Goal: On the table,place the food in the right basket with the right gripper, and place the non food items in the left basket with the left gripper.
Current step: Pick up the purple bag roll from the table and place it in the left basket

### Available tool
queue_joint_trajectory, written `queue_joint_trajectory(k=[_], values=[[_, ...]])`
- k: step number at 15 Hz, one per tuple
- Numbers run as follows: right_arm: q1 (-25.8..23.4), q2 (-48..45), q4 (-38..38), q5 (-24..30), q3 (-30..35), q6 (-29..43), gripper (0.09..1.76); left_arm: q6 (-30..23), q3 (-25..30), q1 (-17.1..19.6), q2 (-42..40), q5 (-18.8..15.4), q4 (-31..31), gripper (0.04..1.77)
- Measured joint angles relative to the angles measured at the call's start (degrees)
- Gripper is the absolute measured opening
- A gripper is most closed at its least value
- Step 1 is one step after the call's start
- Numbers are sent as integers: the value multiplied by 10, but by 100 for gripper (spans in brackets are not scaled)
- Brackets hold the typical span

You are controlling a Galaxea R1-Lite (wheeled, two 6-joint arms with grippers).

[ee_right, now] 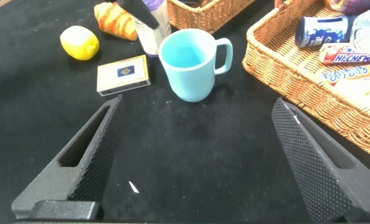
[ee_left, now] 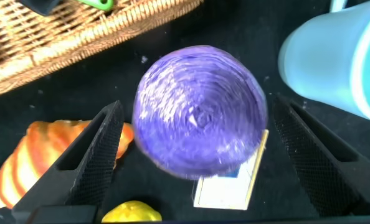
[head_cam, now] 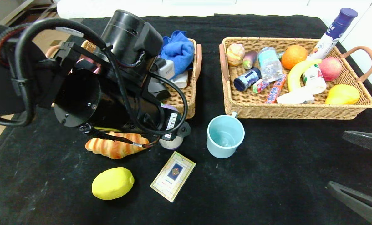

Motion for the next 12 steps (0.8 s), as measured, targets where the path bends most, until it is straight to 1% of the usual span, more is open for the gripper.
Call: queue_joint_trajectory(k=[9,12], values=[[1,-1,0,-1,2,0,171,0,0,0,26,3,0,172],[3,1,0,-2,3,0,171,1,2,2,28,10,0,172]])
